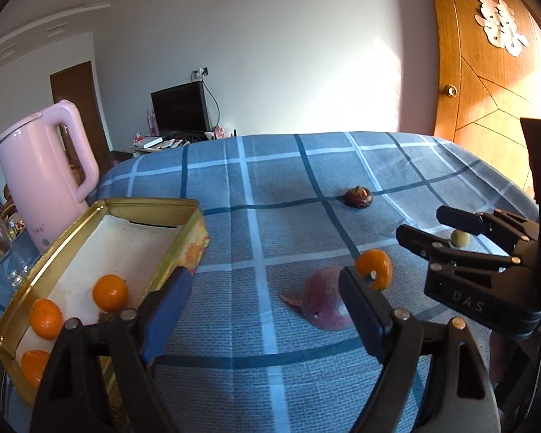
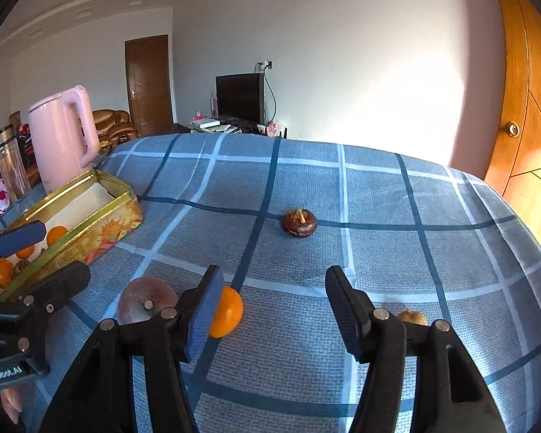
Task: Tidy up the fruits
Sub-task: 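Grasp the purple turnip-like fruit with the left tool while the right grasps a mandarin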
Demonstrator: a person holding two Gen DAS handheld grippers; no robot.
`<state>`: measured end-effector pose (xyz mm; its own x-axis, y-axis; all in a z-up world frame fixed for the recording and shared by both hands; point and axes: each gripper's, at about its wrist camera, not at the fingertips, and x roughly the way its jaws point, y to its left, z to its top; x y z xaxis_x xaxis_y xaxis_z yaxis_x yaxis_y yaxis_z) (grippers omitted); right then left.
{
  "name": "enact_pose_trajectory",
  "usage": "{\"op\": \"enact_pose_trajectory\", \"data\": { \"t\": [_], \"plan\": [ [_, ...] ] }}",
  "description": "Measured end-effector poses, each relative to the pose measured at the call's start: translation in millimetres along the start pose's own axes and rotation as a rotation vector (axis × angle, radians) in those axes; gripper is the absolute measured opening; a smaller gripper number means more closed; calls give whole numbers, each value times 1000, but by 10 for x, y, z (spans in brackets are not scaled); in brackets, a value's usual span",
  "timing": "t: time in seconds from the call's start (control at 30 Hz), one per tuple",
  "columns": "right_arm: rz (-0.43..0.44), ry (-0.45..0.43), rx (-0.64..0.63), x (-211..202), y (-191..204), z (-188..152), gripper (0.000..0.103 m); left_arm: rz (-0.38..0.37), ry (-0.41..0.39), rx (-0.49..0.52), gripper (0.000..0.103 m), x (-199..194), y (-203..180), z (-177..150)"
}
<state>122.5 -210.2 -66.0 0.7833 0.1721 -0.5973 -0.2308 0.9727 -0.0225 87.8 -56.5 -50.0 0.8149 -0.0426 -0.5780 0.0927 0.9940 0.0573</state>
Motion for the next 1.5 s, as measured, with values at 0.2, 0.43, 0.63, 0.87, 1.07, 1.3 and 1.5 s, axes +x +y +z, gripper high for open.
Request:
{"op": "enact_pose_trajectory", "data": {
  "t": [0.2,0.43,0.63,0.87,1.07,1.3,1.5],
  "plan": [
    [-15,10,30,45,-89,-40,61,-55,17,44,86,58,-196,-24],
    [-9,15,38,54,-107,-39,61,-75,83,82,86,259,-335,-45],
    [20,1,48,33,-128,-39,61,-168,184,17,59,505,-210,-37],
    [69,33,37,92,-26,-38,61,-158,173,31,53,464,-155,-69],
    [85,83,9,198,129,-27,61,-119,162,-26,53,478,118,-64],
    [111,161,-24,354,219,-35,58,-132,177,-57,53,509,189,-75],
    [149,222,-16,476,214,-55,39,-127,181,-54,53,515,180,-77]
  ]
}}
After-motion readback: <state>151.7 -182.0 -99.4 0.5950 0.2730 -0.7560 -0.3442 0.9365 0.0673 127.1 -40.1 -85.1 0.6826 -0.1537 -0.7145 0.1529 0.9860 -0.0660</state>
